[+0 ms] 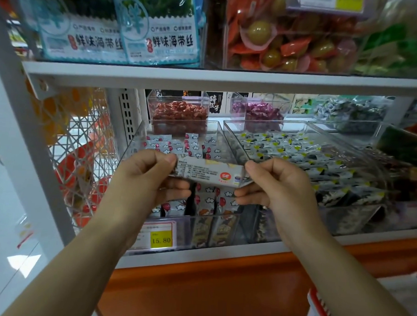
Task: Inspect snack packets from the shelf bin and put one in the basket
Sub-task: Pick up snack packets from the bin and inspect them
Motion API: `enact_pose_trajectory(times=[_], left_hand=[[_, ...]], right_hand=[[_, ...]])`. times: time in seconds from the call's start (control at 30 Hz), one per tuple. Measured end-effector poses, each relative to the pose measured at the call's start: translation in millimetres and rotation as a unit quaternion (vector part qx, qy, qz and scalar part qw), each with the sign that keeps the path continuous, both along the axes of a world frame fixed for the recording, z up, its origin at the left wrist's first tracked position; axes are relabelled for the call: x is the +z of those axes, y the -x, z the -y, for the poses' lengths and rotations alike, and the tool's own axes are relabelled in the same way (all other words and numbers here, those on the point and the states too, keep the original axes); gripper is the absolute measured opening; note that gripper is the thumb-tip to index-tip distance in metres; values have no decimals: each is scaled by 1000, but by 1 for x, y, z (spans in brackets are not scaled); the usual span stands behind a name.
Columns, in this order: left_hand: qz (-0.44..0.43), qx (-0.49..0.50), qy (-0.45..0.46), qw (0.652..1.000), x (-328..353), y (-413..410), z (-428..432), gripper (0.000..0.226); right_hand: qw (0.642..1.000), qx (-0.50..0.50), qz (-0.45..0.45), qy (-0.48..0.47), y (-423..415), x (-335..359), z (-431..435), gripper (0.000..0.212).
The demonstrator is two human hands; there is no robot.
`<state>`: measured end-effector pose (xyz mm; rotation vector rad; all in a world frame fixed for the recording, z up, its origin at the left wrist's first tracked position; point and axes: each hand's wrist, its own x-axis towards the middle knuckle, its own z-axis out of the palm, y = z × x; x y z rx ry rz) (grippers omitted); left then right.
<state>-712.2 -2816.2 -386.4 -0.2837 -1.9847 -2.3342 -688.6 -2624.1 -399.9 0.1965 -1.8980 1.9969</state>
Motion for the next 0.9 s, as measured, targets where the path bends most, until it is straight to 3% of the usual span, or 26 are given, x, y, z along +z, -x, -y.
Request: enact_pose_trajectory(times=[0.17, 0.3, 0.53, 0.63, 0.73, 0.9], left_hand=[[16, 1, -21, 1000, 3, -2, -2, 41], [21, 13, -20, 999, 4, -4, -5, 46], [35, 50, -4, 998, 0, -2, 0, 22], [28, 25, -5, 999, 2, -3, 0, 18], [19, -39, -7, 999, 6, -5, 2, 9], [3, -75, 25, 997, 9, -8, 1, 25]], right_hand=[[999, 21, 24, 39, 0, 2, -4, 26], [996, 43, 25, 72, 2, 2, -7, 16], [995, 91, 25, 22, 6, 0, -12, 10], [996, 82, 28, 10, 8, 0, -14, 23], [996, 62, 23, 53, 9, 0, -16, 18], [997, 17, 21, 72, 8, 1, -18, 17]])
